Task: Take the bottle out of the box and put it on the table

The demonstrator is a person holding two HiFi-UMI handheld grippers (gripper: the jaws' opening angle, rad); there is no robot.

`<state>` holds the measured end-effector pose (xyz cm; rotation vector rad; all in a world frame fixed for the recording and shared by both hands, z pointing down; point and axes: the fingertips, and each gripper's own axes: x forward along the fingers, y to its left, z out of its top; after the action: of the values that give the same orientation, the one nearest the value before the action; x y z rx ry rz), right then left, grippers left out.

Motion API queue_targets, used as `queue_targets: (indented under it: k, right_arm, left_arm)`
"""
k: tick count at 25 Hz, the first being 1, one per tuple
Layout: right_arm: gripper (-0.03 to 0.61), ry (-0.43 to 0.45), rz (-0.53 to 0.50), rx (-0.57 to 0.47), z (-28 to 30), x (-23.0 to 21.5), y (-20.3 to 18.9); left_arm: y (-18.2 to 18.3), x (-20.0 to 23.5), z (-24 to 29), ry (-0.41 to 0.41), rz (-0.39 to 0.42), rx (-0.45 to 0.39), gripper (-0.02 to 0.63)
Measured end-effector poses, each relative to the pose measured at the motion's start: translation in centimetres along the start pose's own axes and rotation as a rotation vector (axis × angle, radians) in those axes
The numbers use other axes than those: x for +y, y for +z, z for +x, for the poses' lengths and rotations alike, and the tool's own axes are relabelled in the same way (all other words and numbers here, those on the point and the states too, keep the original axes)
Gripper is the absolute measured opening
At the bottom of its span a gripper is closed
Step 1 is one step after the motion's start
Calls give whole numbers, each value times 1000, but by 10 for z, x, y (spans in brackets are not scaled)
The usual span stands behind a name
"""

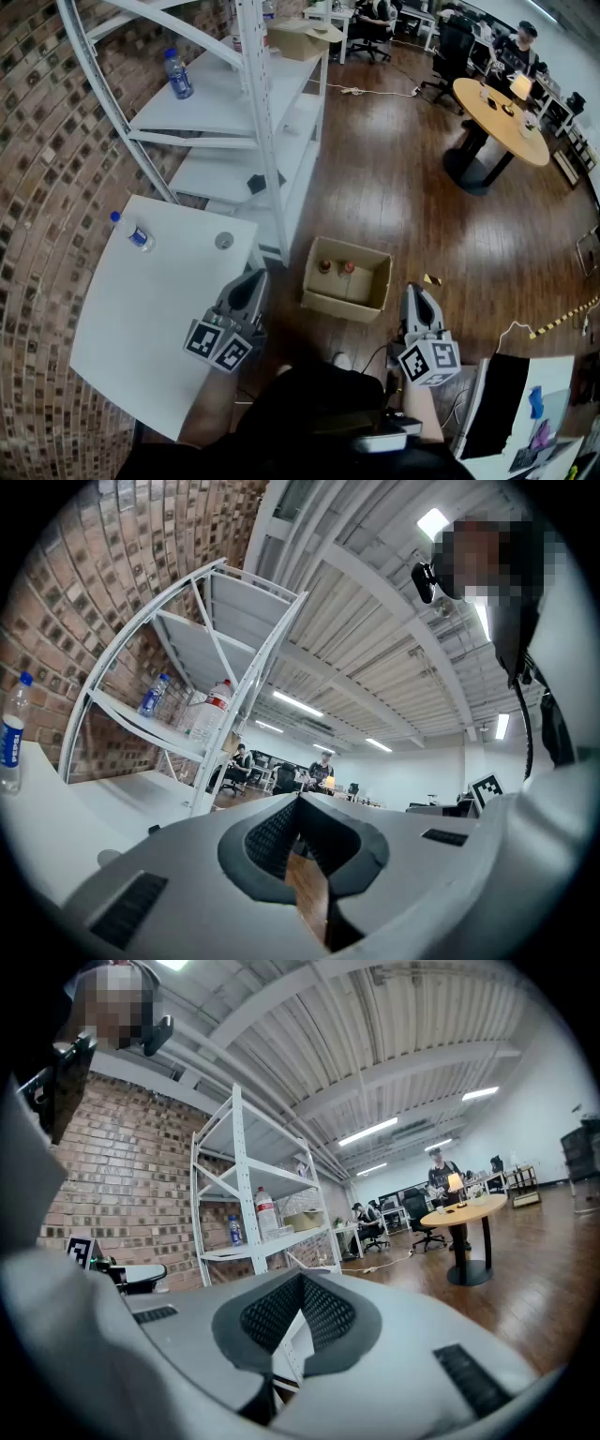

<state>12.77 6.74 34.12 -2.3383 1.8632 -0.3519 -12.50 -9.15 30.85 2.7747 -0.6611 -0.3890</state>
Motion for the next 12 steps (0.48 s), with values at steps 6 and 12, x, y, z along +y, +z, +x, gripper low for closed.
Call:
queue_targets:
  k: [6,12]
  right_arm:
    - [2,-39,-7,20,-21,7,-14]
    - [2,-30,39,26,-9,-18,-23]
  left_arm:
    - [-9,6,-11,-18,-24,29,3]
    - [-10,5,3,5,10,32,3]
